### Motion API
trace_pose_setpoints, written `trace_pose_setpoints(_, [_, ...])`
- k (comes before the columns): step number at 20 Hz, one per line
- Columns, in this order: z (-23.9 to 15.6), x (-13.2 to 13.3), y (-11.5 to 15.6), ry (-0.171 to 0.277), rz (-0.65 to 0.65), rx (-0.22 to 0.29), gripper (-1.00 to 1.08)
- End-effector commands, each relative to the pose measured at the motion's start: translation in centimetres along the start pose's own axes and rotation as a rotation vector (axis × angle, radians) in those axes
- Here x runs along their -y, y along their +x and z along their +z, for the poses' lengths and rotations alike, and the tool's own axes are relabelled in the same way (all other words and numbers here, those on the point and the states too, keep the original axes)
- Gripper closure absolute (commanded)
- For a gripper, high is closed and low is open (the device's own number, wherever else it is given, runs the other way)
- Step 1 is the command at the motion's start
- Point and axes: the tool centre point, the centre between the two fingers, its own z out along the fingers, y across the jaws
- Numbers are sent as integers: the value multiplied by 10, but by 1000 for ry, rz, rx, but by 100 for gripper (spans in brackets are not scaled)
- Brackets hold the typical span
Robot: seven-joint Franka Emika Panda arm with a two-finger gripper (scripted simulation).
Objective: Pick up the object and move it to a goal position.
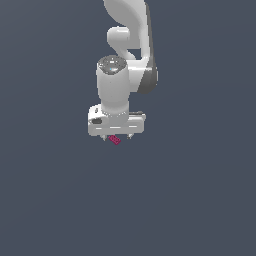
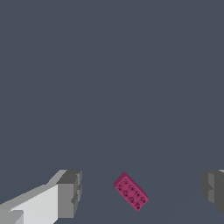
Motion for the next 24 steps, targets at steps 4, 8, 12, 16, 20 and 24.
trace_pose_setpoints(4, [16,-5,-13,1,-104,10,-92])
trace_pose_setpoints(8, [31,-9,-26,3,-202,19,-92])
trace_pose_setpoints(12, [46,-12,-39,7,-302,28,-92])
trace_pose_setpoints(16, [60,-15,-53,13,-402,35,-92])
trace_pose_setpoints(20, [73,-17,-67,20,-503,42,-92])
trace_pose_setpoints(24, [85,-18,-81,29,-600,47,-92])
